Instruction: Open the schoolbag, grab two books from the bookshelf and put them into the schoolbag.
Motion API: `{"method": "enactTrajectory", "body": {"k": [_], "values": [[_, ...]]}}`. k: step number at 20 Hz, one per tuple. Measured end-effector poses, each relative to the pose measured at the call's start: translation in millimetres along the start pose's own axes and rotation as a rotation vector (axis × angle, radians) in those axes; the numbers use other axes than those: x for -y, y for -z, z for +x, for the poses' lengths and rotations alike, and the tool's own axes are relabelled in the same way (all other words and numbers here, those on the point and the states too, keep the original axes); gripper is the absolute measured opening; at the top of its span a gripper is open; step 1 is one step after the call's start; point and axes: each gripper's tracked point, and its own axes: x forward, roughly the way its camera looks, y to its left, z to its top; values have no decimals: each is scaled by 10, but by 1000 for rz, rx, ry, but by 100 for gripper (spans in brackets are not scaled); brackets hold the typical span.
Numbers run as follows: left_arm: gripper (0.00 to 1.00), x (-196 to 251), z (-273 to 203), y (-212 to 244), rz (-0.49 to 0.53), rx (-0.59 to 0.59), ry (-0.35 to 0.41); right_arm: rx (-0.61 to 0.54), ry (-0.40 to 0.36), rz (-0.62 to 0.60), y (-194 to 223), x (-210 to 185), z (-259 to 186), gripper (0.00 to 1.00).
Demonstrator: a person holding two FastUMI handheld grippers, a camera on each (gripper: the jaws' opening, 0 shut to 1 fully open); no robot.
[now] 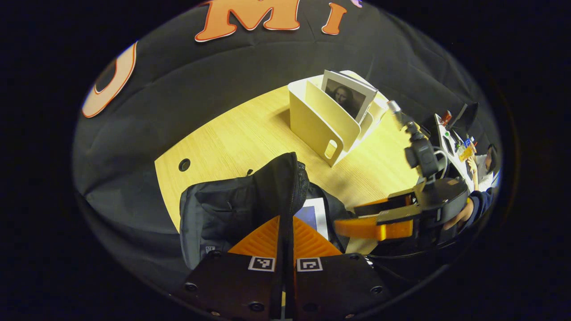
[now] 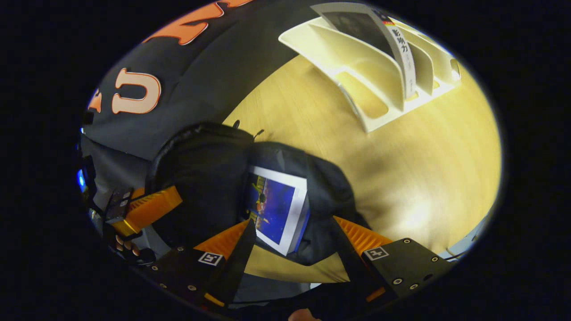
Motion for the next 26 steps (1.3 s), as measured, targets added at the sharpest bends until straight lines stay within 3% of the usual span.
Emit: {"method": "enactTrajectory", "body": {"k": [9, 19, 26], "values": [[4, 49, 97, 2, 42, -11, 29, 62, 211, -176, -522, 625, -858, 99], [4, 3, 79, -5, 52, -14, 16, 97, 379, -356, -1331, 804, -1590, 99], [4, -22, 32, 11, 10, -18, -34, 81, 388, -463, -2026, 705, -1746, 99]]}}
